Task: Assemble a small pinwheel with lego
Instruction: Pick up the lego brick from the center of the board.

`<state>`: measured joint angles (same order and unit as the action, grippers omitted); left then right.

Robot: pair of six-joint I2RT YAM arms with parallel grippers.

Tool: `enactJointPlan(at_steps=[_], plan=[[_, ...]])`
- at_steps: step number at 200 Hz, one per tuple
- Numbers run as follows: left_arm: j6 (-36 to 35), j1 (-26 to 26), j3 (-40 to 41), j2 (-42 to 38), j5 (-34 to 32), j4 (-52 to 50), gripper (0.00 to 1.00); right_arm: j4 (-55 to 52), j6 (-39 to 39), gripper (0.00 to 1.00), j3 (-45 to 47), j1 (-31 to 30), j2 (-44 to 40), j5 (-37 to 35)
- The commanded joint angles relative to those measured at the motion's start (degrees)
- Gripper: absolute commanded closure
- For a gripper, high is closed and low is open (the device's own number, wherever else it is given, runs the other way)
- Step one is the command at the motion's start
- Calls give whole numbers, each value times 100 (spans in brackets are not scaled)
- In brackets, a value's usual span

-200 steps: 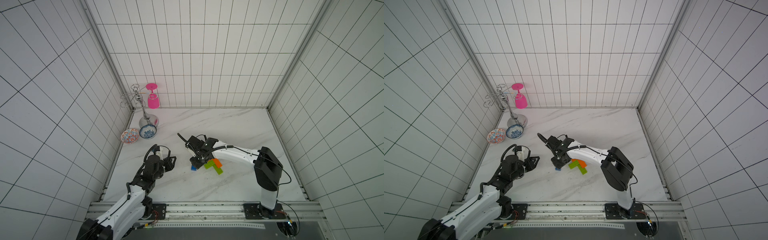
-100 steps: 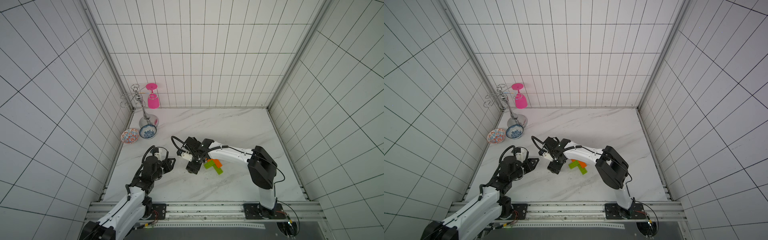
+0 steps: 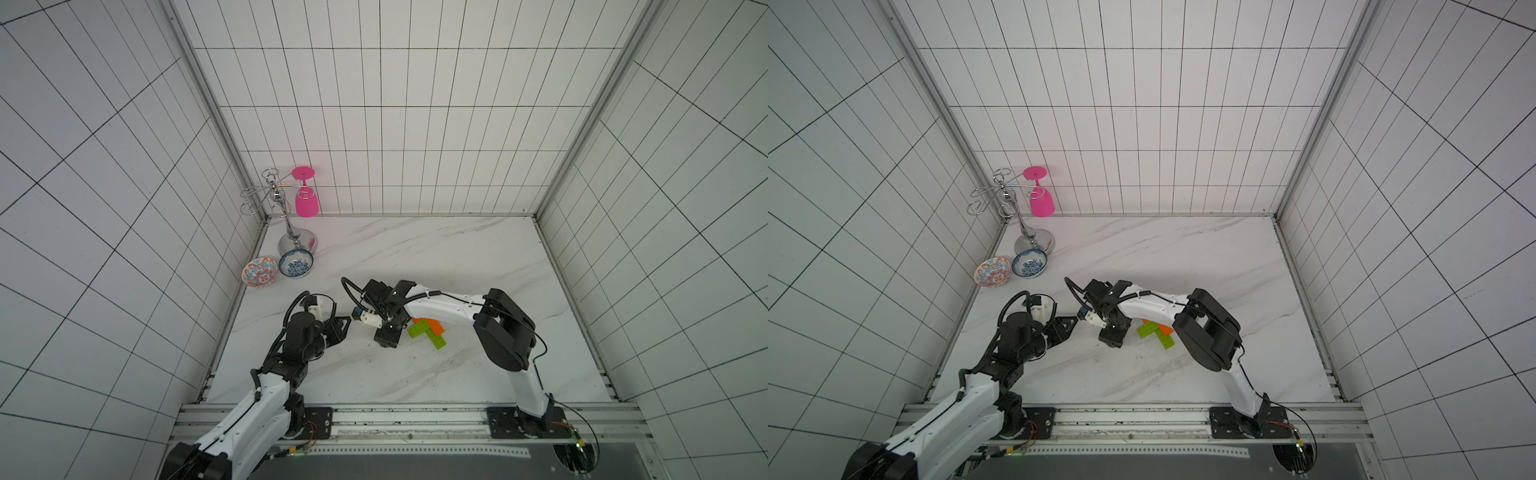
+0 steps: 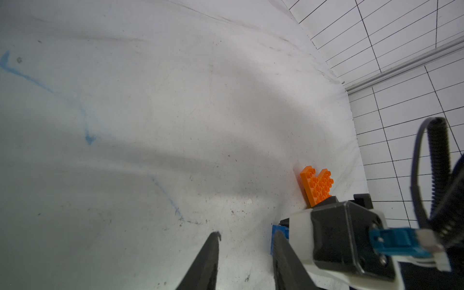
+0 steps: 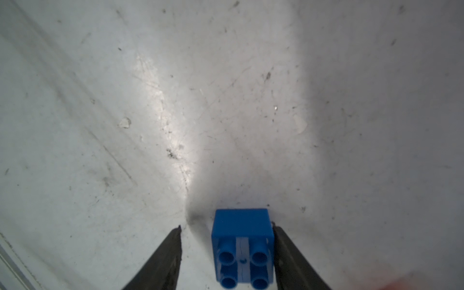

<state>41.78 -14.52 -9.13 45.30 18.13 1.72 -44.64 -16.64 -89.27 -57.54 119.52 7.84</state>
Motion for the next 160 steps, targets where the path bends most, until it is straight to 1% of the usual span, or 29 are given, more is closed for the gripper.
enactJointPlan(at_steps=[1,80,115,129,160], plan=[[-37,25,65,57,69,145,62,-195,-66,49,-309,-25,-98,-19],[-47,28,8,137,144,136,62,-216,36,50,-222,-28,-228,-300],[-73,28,-13,180,177,112,62,-218,63,59,-213,-29,-236,-335],[-82,28,-14,188,185,114,62,-219,79,64,-195,-25,-235,-336],[-154,24,-66,190,222,30,62,-198,196,66,-156,-25,-358,-260]])
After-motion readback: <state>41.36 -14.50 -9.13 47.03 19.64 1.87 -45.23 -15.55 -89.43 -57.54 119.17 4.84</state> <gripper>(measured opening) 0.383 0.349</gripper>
